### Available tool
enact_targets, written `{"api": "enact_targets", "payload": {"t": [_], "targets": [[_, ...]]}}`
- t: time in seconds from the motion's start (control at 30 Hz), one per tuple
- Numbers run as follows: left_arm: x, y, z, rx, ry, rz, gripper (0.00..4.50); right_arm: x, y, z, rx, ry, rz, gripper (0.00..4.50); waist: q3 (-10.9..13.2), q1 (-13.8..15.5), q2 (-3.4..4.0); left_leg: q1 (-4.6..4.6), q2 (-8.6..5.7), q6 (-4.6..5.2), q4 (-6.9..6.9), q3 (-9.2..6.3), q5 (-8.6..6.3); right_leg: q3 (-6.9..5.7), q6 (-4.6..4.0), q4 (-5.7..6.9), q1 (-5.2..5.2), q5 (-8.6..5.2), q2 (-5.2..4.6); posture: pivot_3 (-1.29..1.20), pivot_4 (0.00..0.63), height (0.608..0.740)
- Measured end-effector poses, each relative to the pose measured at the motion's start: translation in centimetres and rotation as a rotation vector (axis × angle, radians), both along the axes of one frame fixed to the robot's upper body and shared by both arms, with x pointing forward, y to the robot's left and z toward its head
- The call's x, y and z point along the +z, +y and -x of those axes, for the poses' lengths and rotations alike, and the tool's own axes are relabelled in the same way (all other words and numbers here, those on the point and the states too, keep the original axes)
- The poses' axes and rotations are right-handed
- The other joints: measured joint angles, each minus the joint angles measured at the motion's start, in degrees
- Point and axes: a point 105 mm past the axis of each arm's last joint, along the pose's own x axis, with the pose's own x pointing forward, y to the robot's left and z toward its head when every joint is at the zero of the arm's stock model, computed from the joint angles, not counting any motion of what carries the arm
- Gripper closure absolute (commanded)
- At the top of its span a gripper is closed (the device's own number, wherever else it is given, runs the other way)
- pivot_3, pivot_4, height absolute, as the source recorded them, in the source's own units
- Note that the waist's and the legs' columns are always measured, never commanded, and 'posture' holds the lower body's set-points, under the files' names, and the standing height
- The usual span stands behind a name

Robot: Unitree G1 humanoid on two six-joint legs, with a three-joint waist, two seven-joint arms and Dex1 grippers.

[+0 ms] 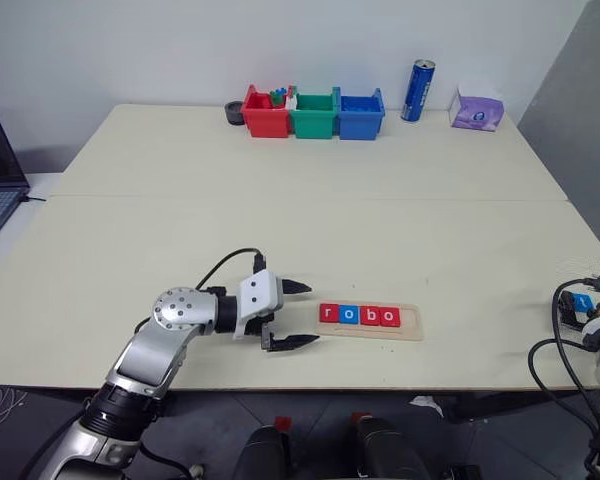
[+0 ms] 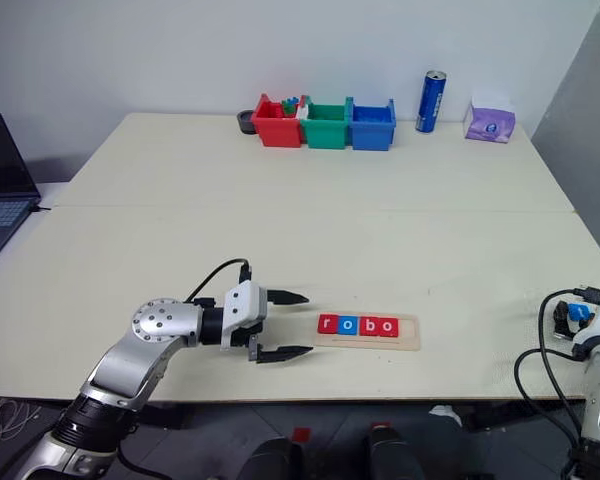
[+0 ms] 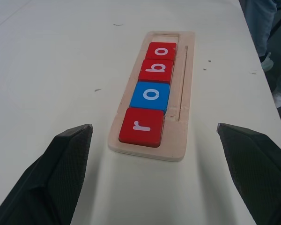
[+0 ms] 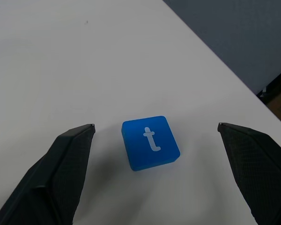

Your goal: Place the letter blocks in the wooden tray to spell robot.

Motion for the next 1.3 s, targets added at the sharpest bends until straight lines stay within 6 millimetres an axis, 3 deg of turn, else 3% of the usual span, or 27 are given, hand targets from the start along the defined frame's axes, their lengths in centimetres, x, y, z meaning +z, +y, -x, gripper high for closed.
{"api": "enact_targets", "payload": {"t": [0.23, 0.27, 0.33, 0.57, 0.83, 0.93, 1.07, 1.2, 1.3], "targets": [[0.1, -0.1, -0.1, -0.001, -0.002, 0.001, 0.00, -0.9, -0.8, -0.9, 0.008, 0.017, -0.086, 0.03, -0.01, -0.02, 0.01, 0.00, 0.00, 0.00, 0.00, -0.01, 0.00, 0.04, 0.00, -0.01, 0.01, 0.00, 0.01, 0.00, 0.150, 0.740], [0.1, -0.1, -0.1, -0.001, -0.002, 0.001, 0.00, -0.9, -0.8, -0.9, 0.007, 0.017, -0.090, 0.20, -0.01, -0.01, 0.01, 0.00, 0.01, 0.00, 0.00, -0.03, 0.00, 0.04, 0.00, -0.01, 0.02, 0.00, 0.01, 0.00, 0.150, 0.740], [0.1, -0.1, 0.0, -0.002, 0.000, 0.002, 0.00, -0.9, -0.8, -0.9, 0.010, 0.015, -0.096, 0.62, -0.02, 0.00, 0.01, 0.00, 0.01, 0.00, 0.01, -0.03, 0.00, 0.04, 0.00, -0.01, 0.03, 0.00, 0.01, 0.00, 0.150, 0.740], [0.1, 0.5, 0.0, 0.000, 0.004, -0.013, 0.00, -1.3, -0.6, -0.4, 0.023, 0.028, -0.088, 3.04, -0.02, 0.35, 0.00, -0.05, 0.01, 0.00, 0.02, -0.14, 0.00, 0.00, 0.01, -0.04, 0.05, 0.00, -0.02, 0.00, 0.150, 0.740], [0.0, 1.7, -0.3, 0.036, 0.021, -0.013, 0.00, -1.2, 0.5, 0.3, 0.080, 0.053, -0.021, 3.03, -0.02, 0.11, 0.00, -0.03, 0.03, 0.00, -0.01, -0.15, 0.00, -0.02, 0.00, -0.04, 0.05, -0.01, 0.01, 0.00, 0.150, 0.740], [-0.3, 2.2, -0.5, 0.051, 0.035, -0.012, 0.00, -1.0, 3.4, -0.1, 0.199, 0.070, -0.013, 3.03, -0.03, -0.07, 0.03, 0.00, 0.05, 0.00, -0.01, -0.15, 0.00, -0.01, 0.01, -0.01, 0.03, -0.01, 0.04, 0.00, 0.150, 0.740], [-0.7, 2.6, -0.7, 0.057, 0.035, -0.013, 0.00, -0.9, 9.6, -0.3, 0.407, 0.084, -0.062, 3.03, -0.03, -0.41, 0.06, -0.03, 0.10, 0.00, -0.04, -0.22, 0.00, -0.05, 0.00, 0.00, 0.01, -0.01, 0.07, 0.00, 0.150, 0.740], [-0.7, 3.1, -0.9, 0.066, 0.028, -0.021, 0.00, -1.1, 15.4, 1.4, 0.575, 0.096, -0.120, 3.03, -0.03, 0.02, 0.07, -0.09, 0.13, 0.00, -0.04, -0.26, 0.00, -0.09, -0.01, -0.04, -0.02, -0.03, 0.03, 0.00, 0.150, 0.740], [-0.7, 3.1, -1.0, 0.066, 0.024, -0.020, 0.00, -1.1, 17.4, 1.9, 0.627, 0.105, -0.132, 3.03, -0.03, 0.03, 0.06, -0.07, 0.07, 0.00, 0.02, -0.25, 0.00, -0.07, 0.02, -0.04, -0.02, -0.01, -0.02, 0.00, 0.150, 0.740]]}}
